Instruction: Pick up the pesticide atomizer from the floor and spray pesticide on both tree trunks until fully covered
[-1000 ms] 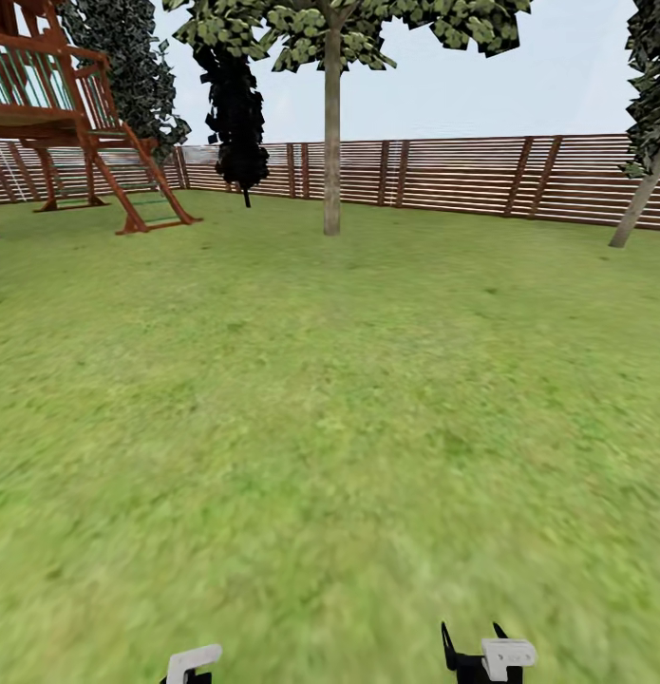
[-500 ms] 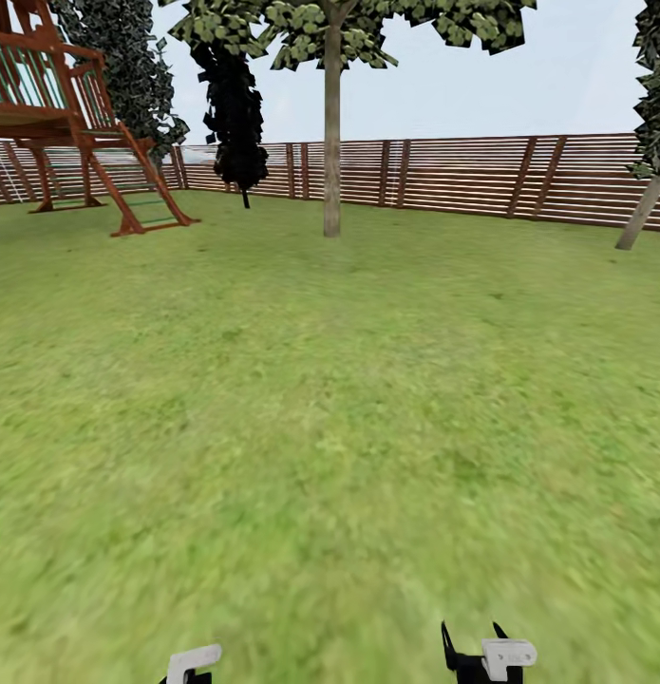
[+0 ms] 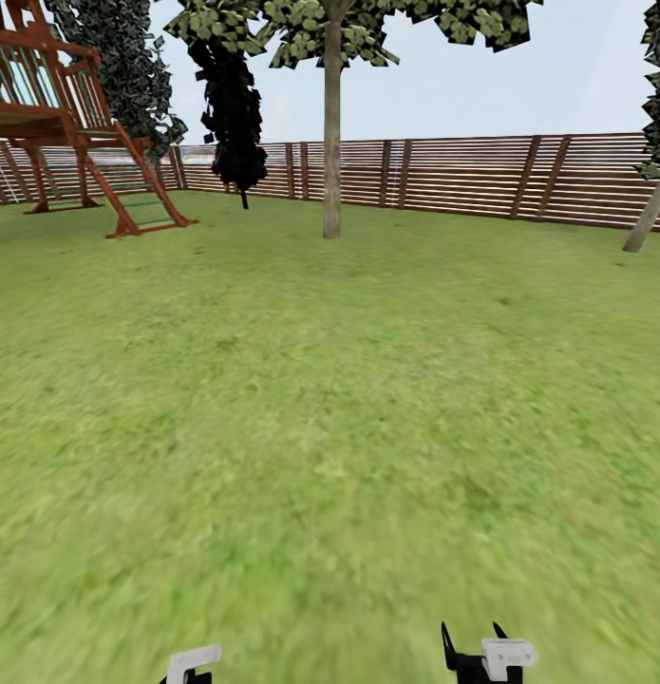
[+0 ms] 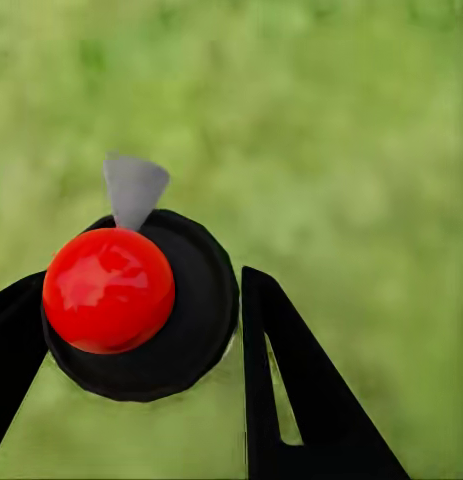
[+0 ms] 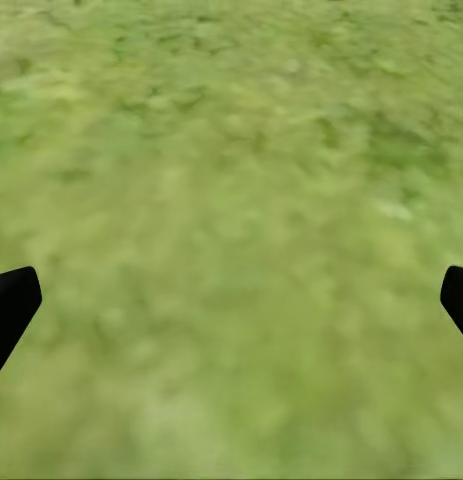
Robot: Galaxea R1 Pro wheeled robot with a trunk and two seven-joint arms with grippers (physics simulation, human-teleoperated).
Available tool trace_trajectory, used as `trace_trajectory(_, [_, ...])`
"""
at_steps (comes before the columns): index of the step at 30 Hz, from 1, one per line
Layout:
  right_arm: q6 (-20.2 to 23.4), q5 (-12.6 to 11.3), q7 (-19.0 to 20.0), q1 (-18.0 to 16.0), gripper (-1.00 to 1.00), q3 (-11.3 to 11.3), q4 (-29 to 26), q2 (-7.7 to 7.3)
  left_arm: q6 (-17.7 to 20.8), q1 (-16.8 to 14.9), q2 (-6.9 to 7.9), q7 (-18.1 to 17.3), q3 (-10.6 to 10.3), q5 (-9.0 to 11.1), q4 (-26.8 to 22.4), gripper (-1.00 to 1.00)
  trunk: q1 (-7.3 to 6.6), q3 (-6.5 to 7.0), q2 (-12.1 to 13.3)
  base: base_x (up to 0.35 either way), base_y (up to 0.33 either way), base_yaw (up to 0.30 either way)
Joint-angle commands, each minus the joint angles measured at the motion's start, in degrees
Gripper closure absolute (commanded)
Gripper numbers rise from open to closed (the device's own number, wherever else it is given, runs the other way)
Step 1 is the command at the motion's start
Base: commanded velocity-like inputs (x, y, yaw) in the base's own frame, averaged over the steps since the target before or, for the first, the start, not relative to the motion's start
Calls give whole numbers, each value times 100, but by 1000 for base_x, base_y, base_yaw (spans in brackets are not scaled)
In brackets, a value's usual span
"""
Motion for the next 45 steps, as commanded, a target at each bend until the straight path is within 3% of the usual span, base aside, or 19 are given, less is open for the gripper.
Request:
trace_trajectory(1, [0,3,1,0,-100,0,0,0,0,0,0,4,-1,-2,0,100,0,0,0,338,0,0])
trace_trajectory(45, [0,8,4,0,-100,1,7,9,0,0,0,4,-1,6,0,100,0,0,0,338,0,20])
